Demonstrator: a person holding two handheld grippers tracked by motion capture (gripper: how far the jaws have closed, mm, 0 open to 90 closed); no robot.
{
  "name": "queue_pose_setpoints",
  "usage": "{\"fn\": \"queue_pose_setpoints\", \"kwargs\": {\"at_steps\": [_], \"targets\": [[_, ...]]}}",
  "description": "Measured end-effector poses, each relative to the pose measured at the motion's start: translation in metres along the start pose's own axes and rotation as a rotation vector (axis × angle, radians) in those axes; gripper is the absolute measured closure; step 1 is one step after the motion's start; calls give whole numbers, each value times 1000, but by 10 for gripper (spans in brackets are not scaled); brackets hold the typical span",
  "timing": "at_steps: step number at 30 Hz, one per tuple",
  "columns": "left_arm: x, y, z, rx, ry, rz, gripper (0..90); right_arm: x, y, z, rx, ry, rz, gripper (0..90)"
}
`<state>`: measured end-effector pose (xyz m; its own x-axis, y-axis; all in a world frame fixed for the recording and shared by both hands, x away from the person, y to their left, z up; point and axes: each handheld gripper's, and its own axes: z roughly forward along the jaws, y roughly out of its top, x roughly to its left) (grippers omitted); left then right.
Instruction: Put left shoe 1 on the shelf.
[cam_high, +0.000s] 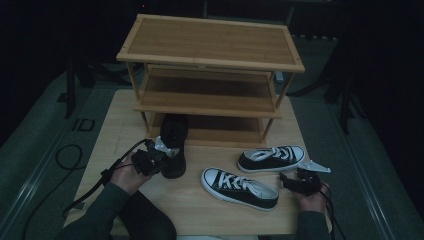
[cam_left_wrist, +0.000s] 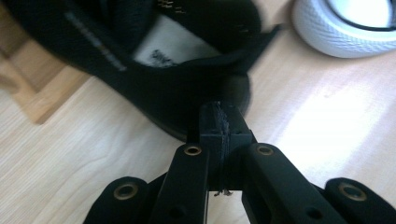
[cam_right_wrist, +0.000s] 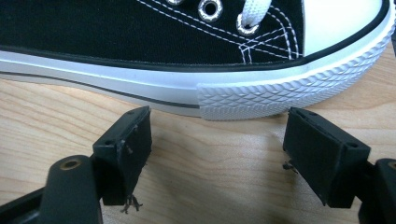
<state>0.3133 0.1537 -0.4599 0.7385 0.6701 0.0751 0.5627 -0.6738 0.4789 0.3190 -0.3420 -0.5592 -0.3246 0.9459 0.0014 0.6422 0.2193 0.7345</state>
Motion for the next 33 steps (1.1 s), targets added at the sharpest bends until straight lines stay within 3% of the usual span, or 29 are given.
{"fn": "queue_pose_setpoints", "kwargs": {"at_steps": [8, 11, 14, 20, 29, 33], "targets": [[-10, 5, 12, 30, -54, 46, 896, 0, 0, 0, 0, 0, 0, 234], [-6, 6, 16, 40, -40, 38, 898, 0, 0, 0, 0, 0, 0, 234], [-3, 8, 17, 36, 0, 28, 898, 0, 0, 0, 0, 0, 0, 234], [3, 11, 16, 23, 6, 14, 898, 0, 0, 0, 0, 0, 0, 234], [14, 25, 18, 22, 71, 13, 898, 0, 0, 0, 0, 0, 0, 234], [21, 27, 19, 21, 64, 3, 898, 0, 0, 0, 0, 0, 1, 233]]}}
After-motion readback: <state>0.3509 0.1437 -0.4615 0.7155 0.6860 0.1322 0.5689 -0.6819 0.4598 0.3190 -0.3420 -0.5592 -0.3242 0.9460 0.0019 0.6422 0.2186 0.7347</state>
